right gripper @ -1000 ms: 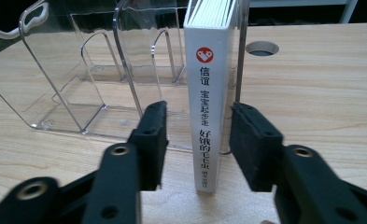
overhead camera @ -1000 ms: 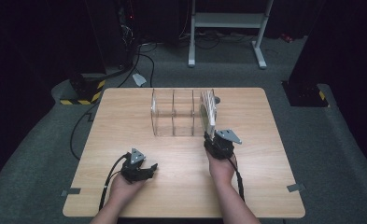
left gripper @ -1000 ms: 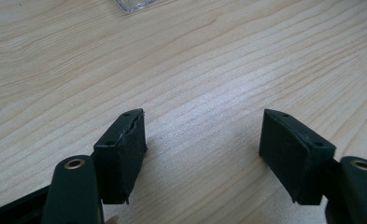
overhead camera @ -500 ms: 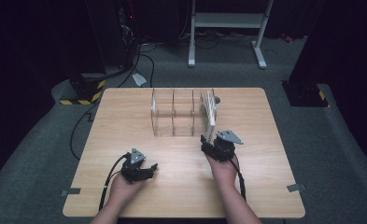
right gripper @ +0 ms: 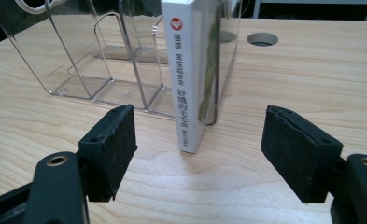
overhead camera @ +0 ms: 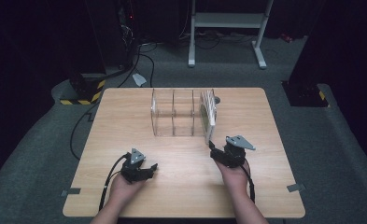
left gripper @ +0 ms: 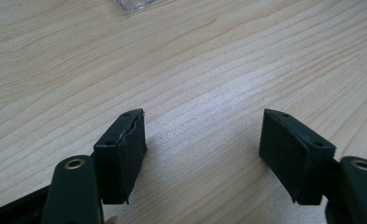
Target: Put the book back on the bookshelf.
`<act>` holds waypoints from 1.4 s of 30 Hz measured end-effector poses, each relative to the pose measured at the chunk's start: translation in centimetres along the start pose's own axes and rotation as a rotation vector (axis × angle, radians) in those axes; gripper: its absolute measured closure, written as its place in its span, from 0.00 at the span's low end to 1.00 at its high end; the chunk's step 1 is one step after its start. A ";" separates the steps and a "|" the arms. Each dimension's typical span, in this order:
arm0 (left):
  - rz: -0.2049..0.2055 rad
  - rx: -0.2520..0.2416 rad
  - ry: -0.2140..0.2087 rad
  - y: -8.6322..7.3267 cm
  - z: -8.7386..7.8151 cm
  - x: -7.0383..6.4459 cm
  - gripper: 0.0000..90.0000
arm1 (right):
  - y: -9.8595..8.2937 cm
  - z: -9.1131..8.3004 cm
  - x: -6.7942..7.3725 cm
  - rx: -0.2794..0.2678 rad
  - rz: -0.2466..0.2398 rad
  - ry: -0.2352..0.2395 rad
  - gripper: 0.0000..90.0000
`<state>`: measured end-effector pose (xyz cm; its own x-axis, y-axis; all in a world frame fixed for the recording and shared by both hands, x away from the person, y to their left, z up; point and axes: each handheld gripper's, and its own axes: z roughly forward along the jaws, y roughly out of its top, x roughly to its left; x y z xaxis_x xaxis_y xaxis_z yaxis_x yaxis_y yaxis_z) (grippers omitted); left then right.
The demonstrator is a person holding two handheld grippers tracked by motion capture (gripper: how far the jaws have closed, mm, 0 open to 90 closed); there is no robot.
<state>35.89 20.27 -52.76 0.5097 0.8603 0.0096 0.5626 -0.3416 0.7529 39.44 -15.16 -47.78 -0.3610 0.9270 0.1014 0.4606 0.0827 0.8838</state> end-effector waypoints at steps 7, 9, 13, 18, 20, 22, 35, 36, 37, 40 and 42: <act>0.000 0.000 0.001 0.0 0.0 0.0 0.35 | -0.4 -1.4 -1.4 -0.018 -0.005 -0.008 0.29; 0.004 0.000 0.001 0.0 0.0 0.0 0.35 | -0.6 -1.8 -1.9 -0.018 -0.010 -0.012 0.28; 0.000 0.000 0.000 0.0 0.0 0.0 0.35 | -1.3 -2.4 -3.2 0.014 -0.015 -0.038 0.27; -0.001 0.000 0.001 0.0 0.0 0.0 0.35 | -2.6 -3.0 -5.5 0.102 -0.025 -0.114 0.23; -0.001 -0.001 0.001 0.0 0.0 0.0 0.35 | -3.2 -3.2 -6.5 0.125 -0.038 -0.131 0.22; 0.000 0.000 0.001 0.0 0.0 0.0 0.35 | -3.8 -3.4 -7.3 0.153 -0.044 -0.158 0.22; -0.001 0.000 0.002 0.0 0.0 0.0 0.35 | -5.5 -2.5 -9.0 0.302 -0.035 -0.151 0.15; -0.001 0.001 0.002 0.0 0.0 0.0 0.35 | -5.5 -2.5 -8.9 0.302 -0.029 -0.158 0.15; -0.001 0.000 0.002 0.0 0.0 0.0 0.35 | -5.6 -2.5 -8.9 0.302 -0.026 -0.163 0.15; -0.003 -0.002 0.003 0.0 0.0 -0.1 0.35 | -5.6 -2.6 -8.7 0.300 -0.017 -0.174 0.15; -0.003 -0.001 0.002 0.0 0.0 -0.1 0.35 | -5.6 -2.6 -8.7 0.300 -0.011 -0.171 0.15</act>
<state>35.85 20.23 -52.78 0.5064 0.8622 0.0086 0.5633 -0.3384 0.7538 37.87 -24.68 -52.41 -0.2379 0.9713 -0.0076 0.6846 0.1732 0.7081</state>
